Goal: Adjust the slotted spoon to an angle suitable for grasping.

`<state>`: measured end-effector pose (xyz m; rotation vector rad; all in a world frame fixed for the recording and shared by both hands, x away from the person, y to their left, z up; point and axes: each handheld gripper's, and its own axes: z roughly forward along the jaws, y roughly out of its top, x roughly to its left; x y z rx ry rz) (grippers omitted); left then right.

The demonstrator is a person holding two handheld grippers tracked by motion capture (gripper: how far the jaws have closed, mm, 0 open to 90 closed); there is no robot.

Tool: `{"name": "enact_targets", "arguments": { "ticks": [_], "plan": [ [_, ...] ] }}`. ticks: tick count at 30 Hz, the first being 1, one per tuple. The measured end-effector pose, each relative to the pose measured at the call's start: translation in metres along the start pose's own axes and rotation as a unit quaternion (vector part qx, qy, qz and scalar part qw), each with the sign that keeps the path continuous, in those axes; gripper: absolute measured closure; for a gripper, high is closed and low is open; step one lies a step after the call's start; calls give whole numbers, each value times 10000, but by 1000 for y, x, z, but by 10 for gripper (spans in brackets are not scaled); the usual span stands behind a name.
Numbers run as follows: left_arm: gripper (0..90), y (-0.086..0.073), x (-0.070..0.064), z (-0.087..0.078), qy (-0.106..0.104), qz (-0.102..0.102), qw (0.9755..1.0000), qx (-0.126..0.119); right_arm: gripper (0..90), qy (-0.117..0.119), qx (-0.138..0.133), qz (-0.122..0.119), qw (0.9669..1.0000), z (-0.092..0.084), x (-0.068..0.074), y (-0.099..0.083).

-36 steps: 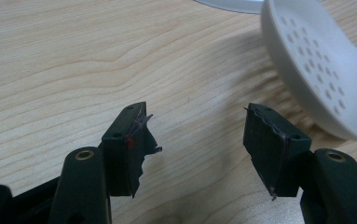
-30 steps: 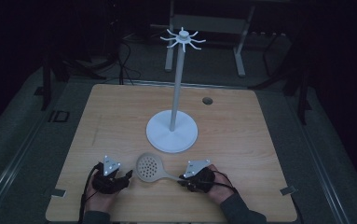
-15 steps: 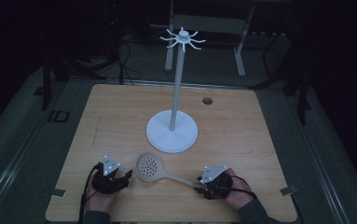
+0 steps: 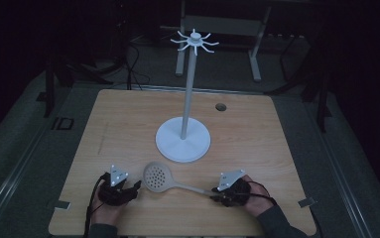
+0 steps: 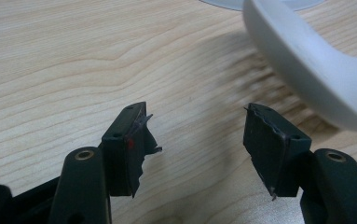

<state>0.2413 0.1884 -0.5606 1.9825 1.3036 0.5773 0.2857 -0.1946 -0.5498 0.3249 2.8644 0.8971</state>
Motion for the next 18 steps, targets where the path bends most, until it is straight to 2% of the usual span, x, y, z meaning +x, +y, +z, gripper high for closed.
{"name": "enact_targets", "arguments": {
  "ticks": [5, 6, 8, 11, 13, 16, 18],
  "plan": [
    [406, 0, 2, -2, 40, -61, 10000, -53, 699, -22, 17, -134, 9999, 8, -8, 11],
    [406, -1, 4, -3, 154, -83, 9998, -24, 699, -21, 17, -138, 9999, 9, -8, 13],
    [416, -1, 7, -4, 217, -168, 9996, -20, 697, -62, -4, -188, 9998, 15, -11, 21],
    [410, -2, 11, -8, 180, -324, 9992, -138, 684, -116, -81, -163, 9998, 20, -14, 26],
    [410, -2, 13, -10, 198, -344, 9990, -203, 628, -148, -111, -97, 9998, 22, -16, 26],
    [409, -3, 14, -13, 188, -392, 9988, -245, 532, -324, -104, 23, 9994, 21, -17, 24],
    [410, -3, 15, -14, 184, -401, 9986, -280, 512, -454, -87, 95, 9989, 19, -17, 21]
  ]
}}
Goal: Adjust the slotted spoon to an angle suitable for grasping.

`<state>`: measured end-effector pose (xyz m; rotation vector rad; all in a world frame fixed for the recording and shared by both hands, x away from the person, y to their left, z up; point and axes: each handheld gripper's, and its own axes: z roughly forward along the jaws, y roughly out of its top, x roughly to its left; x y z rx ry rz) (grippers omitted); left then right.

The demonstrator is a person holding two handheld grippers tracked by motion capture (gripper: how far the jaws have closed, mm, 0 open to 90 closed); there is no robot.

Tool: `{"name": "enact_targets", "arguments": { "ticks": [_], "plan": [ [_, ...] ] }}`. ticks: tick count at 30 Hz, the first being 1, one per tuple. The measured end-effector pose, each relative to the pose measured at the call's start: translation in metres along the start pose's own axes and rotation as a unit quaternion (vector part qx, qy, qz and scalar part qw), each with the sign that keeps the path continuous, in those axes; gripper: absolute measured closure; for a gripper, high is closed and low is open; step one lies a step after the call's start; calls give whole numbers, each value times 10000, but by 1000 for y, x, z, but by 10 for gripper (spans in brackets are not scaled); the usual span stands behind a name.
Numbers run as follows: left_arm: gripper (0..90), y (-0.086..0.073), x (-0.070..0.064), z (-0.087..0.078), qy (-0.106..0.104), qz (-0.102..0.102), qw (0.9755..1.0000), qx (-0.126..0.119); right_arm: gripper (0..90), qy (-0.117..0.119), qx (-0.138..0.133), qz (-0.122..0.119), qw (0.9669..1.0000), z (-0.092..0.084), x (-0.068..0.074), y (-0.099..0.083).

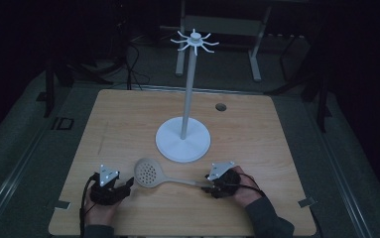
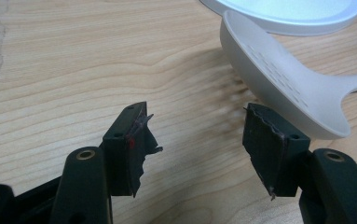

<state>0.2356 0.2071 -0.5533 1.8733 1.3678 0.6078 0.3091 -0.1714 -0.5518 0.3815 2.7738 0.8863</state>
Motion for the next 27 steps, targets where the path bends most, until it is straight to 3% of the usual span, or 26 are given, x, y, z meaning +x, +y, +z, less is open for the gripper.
{"name": "enact_targets", "arguments": {
  "ticks": [7, 9, 14, 17, 20, 24, 27],
  "plan": [
    [410, 1, -1, -2, -60, -14, 9999, -90, 462, -493, 48, 185, 9986, -12, 0, -15],
    [410, 1, -1, -2, -56, -16, 9999, -90, 456, -751, 50, 441, 9962, -17, -2, -25],
    [410, 1, 1, -2, -34, -25, 10000, -88, 456, -1100, -128, 1153, 9871, -25, -6, -42],
    [410, 1, 1, -2, -43, -45, 9999, -102, 465, -1174, -376, 1696, 9778, -31, -8, -51],
    [410, 1, 1, -2, -47, -33, 9999, -121, 458, -1018, -932, 2485, 9588, -44, -14, -65],
    [410, 2, 2, -2, -45, -36, 9999, -137, 448, -1062, -1492, 3079, 9336, -59, -18, -78],
    [410, 3, 2, -2, -35, -33, 9999, -154, 448, -1254, -1670, 3253, 9222, -66, -19, -84]
  ]
}}
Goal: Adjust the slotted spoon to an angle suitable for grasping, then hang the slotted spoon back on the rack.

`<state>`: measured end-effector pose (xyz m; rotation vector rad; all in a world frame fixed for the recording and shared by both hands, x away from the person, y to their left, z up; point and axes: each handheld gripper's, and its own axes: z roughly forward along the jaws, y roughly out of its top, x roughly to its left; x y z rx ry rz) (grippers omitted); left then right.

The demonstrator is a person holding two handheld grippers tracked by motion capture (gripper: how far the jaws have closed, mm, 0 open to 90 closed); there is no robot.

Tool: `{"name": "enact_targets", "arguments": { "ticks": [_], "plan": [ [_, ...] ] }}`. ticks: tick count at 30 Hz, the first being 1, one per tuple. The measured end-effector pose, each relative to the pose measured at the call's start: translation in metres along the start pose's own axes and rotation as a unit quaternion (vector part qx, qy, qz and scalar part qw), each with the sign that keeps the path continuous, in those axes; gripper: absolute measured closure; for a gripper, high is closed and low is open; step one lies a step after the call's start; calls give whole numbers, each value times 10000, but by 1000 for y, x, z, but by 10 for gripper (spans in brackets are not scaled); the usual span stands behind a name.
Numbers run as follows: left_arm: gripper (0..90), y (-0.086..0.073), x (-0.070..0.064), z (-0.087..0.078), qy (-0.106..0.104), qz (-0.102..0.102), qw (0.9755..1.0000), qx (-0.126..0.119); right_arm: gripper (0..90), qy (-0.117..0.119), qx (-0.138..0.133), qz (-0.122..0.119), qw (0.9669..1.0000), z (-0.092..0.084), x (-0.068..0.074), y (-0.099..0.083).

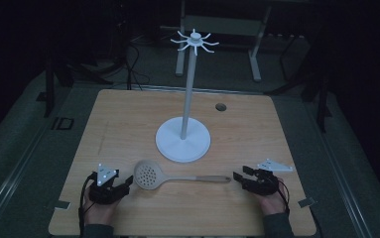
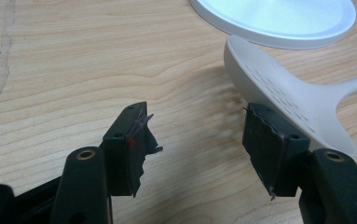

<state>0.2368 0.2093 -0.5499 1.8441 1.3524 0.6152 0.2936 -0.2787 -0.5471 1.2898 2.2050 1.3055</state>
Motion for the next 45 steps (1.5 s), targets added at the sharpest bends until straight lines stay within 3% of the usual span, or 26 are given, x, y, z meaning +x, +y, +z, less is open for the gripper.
{"name": "enact_targets", "arguments": {
  "ticks": [10, 16, 23, 26, 29, 33, 45],
  "plan": [
    [410, 0, 3, -1, 19, -52, 10000, -33, 445, -197, -229, 347, 9989, -7, -13, -4],
    [410, 0, 4, -3, 32, -64, 10000, -34, 443, -237, -255, 390, 9986, -9, -16, -5],
    [414, 3, 2, -9, -11, -56, 9998, -210, 434, -267, -330, 471, 9980, -13, -19, -5],
    [414, 5, 1, -12, -36, -13, 9996, -269, 430, -263, -343, 480, 9979, -14, -20, -5],
    [412, 11, -1, -14, -130, 226, 9994, -226, 428, -279, -362, 565, 9974, -17, -23, -6],
    [413, 17, -4, -14, -172, 382, 9990, -182, 425, -300, -387, 589, 9971, -19, -24, -6],
    [414, 42, -8, -16, -305, 542, 9979, -174, 424, -300, -384, 732, 9961, -20, -30, -8]
  ]
}}
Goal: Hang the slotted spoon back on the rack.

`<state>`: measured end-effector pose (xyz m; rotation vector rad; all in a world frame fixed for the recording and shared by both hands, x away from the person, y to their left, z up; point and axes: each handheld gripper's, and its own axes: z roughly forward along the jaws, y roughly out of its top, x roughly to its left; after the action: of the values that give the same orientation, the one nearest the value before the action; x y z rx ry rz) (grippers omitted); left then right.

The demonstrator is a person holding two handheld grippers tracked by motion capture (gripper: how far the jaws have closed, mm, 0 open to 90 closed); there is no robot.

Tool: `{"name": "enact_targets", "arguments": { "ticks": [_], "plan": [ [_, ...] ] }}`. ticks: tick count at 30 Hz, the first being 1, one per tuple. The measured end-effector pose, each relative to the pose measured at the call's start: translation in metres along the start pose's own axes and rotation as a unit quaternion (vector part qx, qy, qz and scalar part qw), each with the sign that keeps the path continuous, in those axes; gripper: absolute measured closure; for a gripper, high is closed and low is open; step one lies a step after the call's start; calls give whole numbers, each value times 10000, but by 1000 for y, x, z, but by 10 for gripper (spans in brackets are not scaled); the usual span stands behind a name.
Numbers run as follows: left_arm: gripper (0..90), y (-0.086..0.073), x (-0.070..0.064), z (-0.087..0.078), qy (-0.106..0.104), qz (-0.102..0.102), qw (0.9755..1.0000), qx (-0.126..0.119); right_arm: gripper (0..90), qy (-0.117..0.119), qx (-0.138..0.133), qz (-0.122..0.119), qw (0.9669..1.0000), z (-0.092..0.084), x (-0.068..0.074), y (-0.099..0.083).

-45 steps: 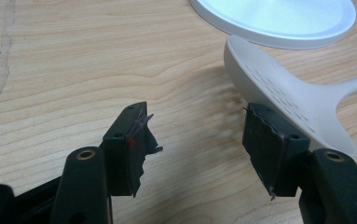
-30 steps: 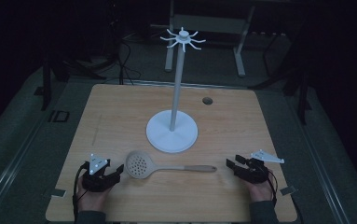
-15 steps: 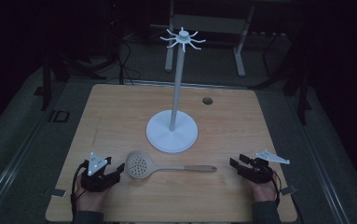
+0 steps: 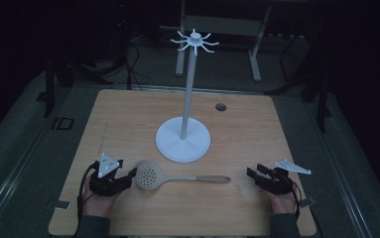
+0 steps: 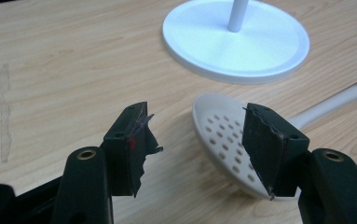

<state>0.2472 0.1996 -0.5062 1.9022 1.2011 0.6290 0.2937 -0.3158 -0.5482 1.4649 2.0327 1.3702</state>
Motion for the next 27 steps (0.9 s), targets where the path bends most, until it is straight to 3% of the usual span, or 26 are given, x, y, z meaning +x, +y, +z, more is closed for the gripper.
{"name": "enact_targets", "arguments": {
  "ticks": [15, 27],
  "plan": [
    [414, 13, 0, 2, -39, 79, 9999, -65, 423, 34, 32, -20, 10000, 3, 1, -1],
    [414, 30, -9, 6, -114, 351, 9993, -61, 423, 55, 61, -25, 10000, 6, 1, -1]
  ]
}}
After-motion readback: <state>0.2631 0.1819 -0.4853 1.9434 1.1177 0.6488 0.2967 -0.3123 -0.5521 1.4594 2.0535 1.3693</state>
